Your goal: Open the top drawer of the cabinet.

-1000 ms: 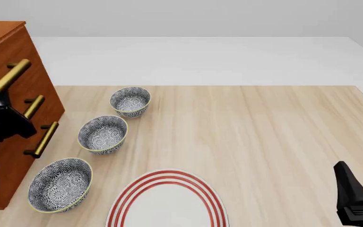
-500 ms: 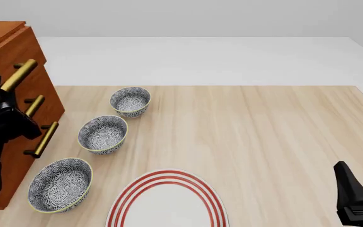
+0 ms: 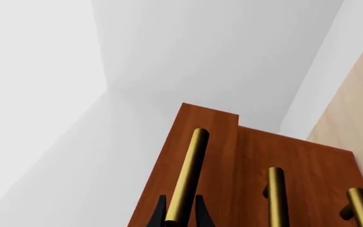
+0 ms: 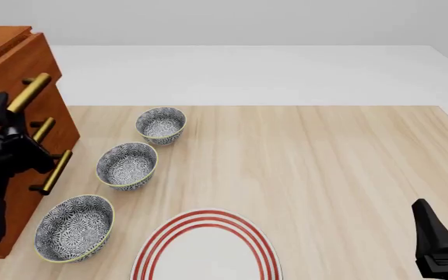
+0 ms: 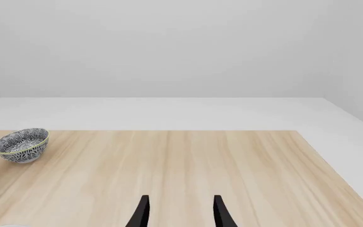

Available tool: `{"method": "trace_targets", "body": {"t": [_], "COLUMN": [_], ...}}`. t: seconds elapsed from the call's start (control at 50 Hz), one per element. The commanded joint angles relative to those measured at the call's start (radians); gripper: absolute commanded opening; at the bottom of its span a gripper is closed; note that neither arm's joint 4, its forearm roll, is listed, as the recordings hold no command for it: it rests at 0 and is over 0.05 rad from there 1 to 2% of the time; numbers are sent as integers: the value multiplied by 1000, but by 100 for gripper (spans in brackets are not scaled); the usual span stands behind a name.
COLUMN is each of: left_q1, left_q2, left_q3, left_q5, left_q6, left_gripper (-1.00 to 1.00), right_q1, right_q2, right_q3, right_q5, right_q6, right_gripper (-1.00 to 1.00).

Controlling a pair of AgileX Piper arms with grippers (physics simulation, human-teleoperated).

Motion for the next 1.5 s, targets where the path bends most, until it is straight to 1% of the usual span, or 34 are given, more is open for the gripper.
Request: {"method": "trace_targets", "body": {"t": [0.02, 0.88, 1.5], "left_q1": [-69, -124, -130], "left_q2": [10, -14, -21], "left_q3": [20, 30, 27], "left_q5": [1, 2, 4], "left_q6": [13, 11, 1], "left_gripper": [-100, -100, -100], "right_q1": [0, 0, 0], "right_q2": [0, 0, 0], "right_q3": [0, 0, 0], "right_q5": [0, 0, 0], "right_q6": [0, 0, 0], "right_gripper": [100, 100, 100]}}
